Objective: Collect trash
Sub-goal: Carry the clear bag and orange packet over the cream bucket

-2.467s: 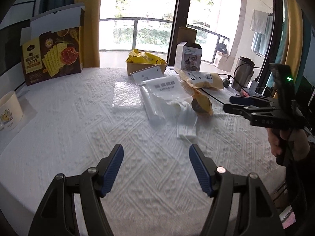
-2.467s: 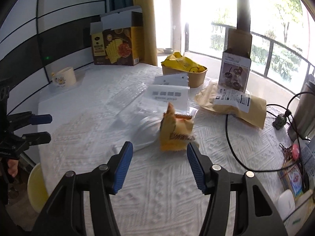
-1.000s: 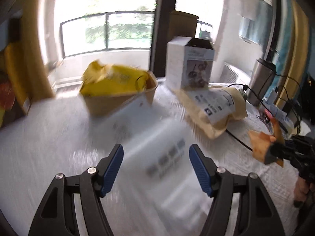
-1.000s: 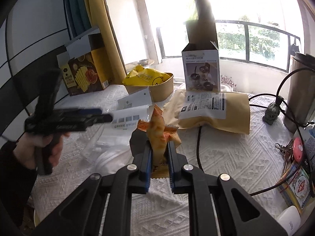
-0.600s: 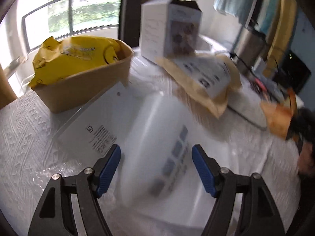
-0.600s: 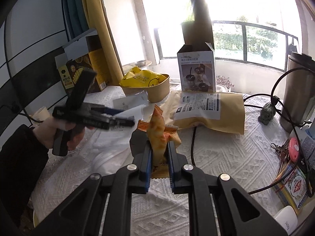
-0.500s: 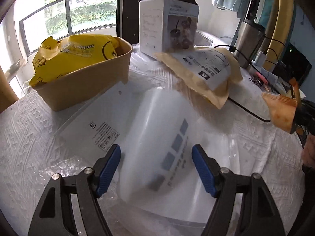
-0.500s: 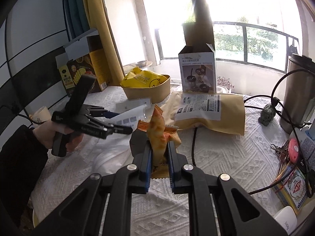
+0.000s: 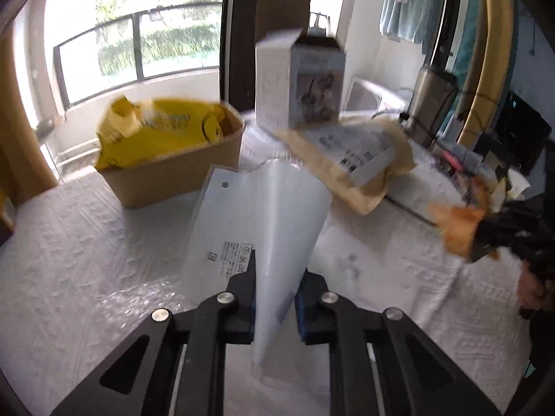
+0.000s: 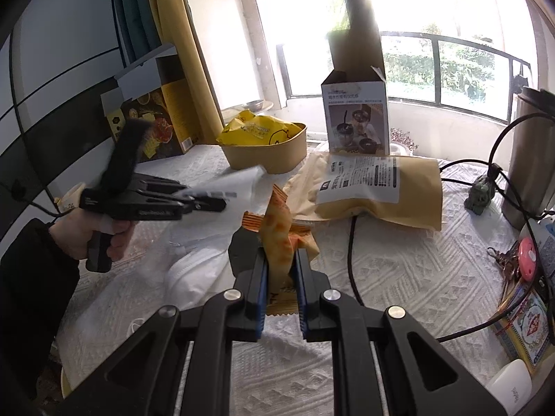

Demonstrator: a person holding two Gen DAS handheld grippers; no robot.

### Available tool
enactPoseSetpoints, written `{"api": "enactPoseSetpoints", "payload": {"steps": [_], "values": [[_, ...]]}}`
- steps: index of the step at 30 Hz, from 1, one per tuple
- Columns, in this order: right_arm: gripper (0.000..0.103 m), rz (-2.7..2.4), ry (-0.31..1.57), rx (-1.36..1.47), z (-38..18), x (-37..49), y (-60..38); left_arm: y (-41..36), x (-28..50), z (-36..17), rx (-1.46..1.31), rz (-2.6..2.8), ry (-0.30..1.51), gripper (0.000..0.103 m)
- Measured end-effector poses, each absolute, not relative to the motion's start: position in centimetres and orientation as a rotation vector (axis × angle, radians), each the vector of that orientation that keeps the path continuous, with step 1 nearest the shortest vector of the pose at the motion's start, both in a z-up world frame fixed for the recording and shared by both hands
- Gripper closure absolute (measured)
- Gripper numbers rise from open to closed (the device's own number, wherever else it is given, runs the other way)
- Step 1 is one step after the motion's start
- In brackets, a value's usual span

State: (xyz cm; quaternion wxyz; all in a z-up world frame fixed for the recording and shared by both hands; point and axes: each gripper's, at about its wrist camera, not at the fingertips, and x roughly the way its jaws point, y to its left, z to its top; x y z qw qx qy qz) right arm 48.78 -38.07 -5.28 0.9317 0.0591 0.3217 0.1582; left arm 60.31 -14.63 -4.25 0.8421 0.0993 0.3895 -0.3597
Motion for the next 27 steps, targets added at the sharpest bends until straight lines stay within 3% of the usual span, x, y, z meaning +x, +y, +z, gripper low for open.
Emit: {"api": "enactPoseSetpoints", "payload": {"steps": [17,27], "values": [[0.09,0.403,0.644,0.127,-3.2,42.5,-35.5,-10.4,47.5,4.2,0.173,-0.697,0.668,0.088],[0.09,0.441,0.603,0.105,-0.7,36.6,-33.0,-7.2,41.1,8.1,0.01,-0.727,0.576,0.088]]}}
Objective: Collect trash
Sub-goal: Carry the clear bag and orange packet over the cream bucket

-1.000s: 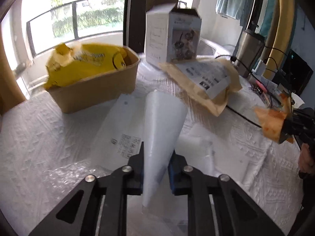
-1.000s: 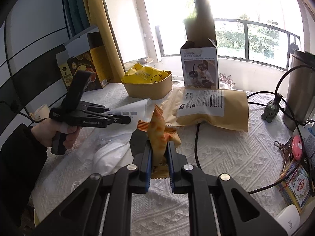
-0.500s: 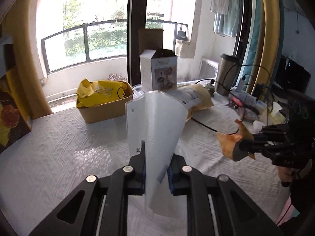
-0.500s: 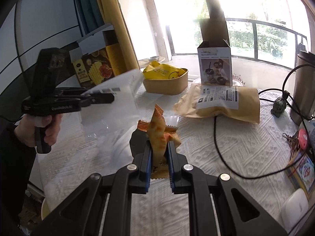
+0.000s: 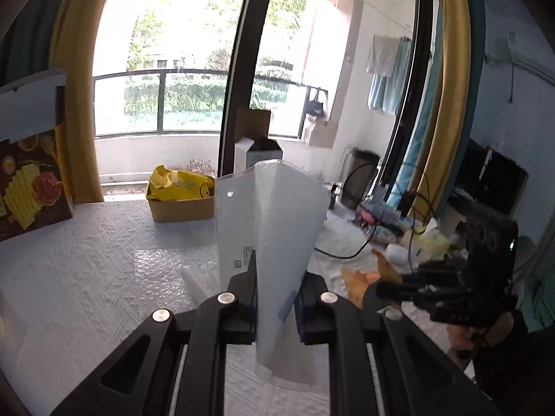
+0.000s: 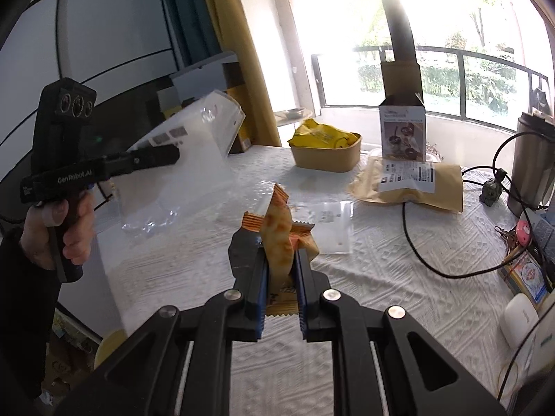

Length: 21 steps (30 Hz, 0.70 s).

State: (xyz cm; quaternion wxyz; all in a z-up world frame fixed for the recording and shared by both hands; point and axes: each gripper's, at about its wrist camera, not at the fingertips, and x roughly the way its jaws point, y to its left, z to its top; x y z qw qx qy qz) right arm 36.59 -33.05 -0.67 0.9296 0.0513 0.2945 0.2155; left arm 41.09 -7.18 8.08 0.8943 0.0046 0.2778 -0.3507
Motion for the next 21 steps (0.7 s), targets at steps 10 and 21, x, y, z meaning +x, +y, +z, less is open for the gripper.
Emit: {"api": "enactPoseSetpoints", "payload": {"steps": [10,21], "values": [[0.09,0.457,0.581,0.08,0.5,31.5,-31.5,-3.8,34.5,8.5,-0.018,-0.689,0.55,0.088],[0.09,0.503,0.567,0.054,0.4,26.8,-28.5,1.0,26.9,6.5,-0.098,-0.633,0.524,0.088]]}}
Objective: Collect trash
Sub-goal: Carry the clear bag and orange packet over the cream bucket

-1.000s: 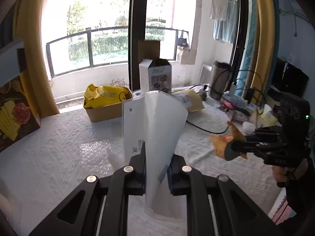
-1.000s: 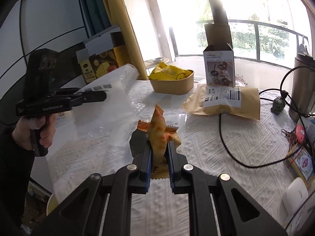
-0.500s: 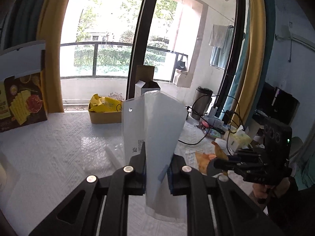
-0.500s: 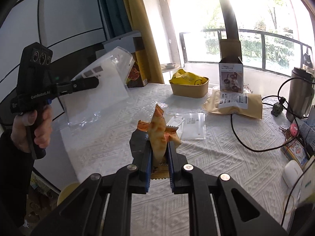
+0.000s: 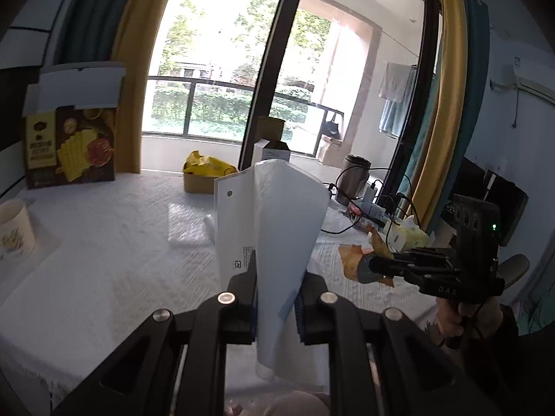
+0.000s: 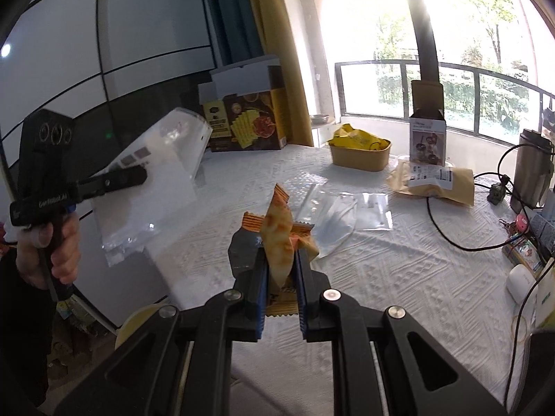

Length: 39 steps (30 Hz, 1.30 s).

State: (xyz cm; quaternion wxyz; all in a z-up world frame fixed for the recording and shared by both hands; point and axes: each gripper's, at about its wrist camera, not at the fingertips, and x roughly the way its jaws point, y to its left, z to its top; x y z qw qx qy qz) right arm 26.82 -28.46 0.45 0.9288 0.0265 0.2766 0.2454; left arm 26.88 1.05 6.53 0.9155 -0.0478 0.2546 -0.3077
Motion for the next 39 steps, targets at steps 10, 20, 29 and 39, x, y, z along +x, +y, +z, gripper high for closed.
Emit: {"api": "enactPoseSetpoints", "payload": {"steps": [10,20,29,39], "values": [[0.09,0.555,0.589,0.014,-1.5,23.4,-25.4,5.4,21.2,3.0,-0.159,-0.57,0.523,0.088],[0.09,0.616,0.593,-0.006,-3.4,21.2,-22.1,8.3,15.8,-1.7,-0.131,-0.443,0.559,0.088],[0.09,0.691,0.619,-0.018,-5.3,20.1,-18.6,10.4,13.6,-6.1,-0.173,-0.369,0.626,0.088],[0.09,0.742,0.623,-0.04,-5.9,19.2,-15.9,11.4,13.1,-11.4,-0.189,-0.273,0.704,0.088]]}}
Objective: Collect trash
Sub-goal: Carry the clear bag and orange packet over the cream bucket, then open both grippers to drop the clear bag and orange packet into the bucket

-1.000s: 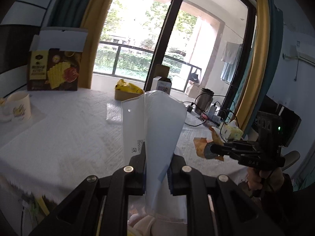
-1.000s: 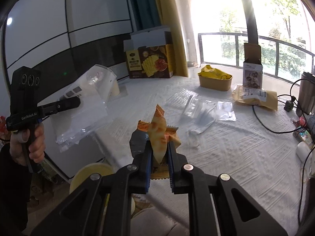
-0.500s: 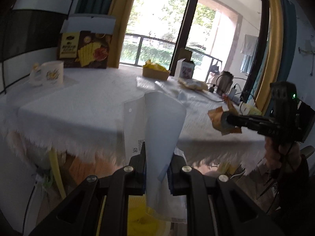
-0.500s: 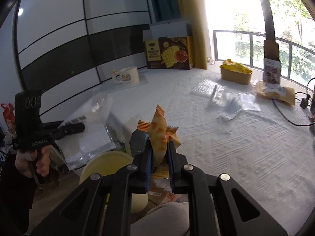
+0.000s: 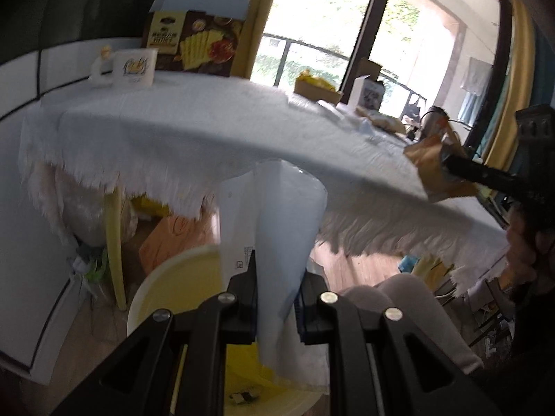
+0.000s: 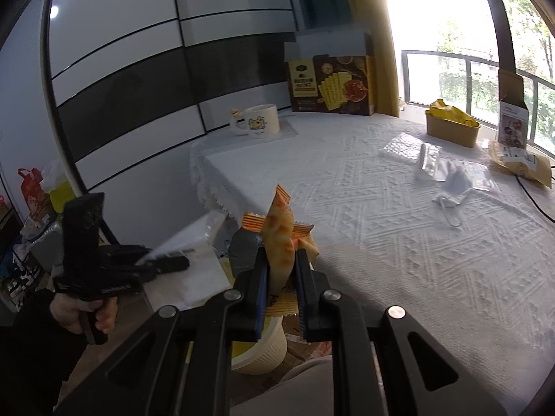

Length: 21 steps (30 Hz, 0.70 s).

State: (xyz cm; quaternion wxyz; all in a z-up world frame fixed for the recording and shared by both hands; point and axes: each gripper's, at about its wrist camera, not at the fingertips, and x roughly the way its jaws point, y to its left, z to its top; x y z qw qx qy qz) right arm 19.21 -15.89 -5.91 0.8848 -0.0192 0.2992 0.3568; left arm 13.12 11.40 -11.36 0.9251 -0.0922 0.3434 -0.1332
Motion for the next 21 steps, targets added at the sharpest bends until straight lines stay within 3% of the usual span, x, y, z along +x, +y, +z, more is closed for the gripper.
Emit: {"api": "enactPoseSetpoints", "payload": {"steps": [9,10,14,16,21], "values": [[0.09,0.744,0.653,-0.042,-7.0,19.9,-15.3,13.9,13.0,-14.2,-0.341,-0.295,0.741,0.088],[0.09,0.746,0.655,-0.044,-7.1,19.9,-15.1,14.4,12.9,-14.0,-0.362,-0.303,0.735,0.082],[0.09,0.753,0.658,-0.043,-7.4,20.2,-14.8,16.1,12.8,-13.9,-0.446,-0.315,0.737,0.042],[0.09,0.756,0.661,-0.037,-7.7,20.3,-14.7,16.7,12.9,-13.8,-0.456,-0.306,0.736,0.037],[0.09,0.762,0.677,-0.028,-8.6,20.7,-14.6,17.6,13.1,-13.6,-0.43,-0.249,0.744,0.037]]}}
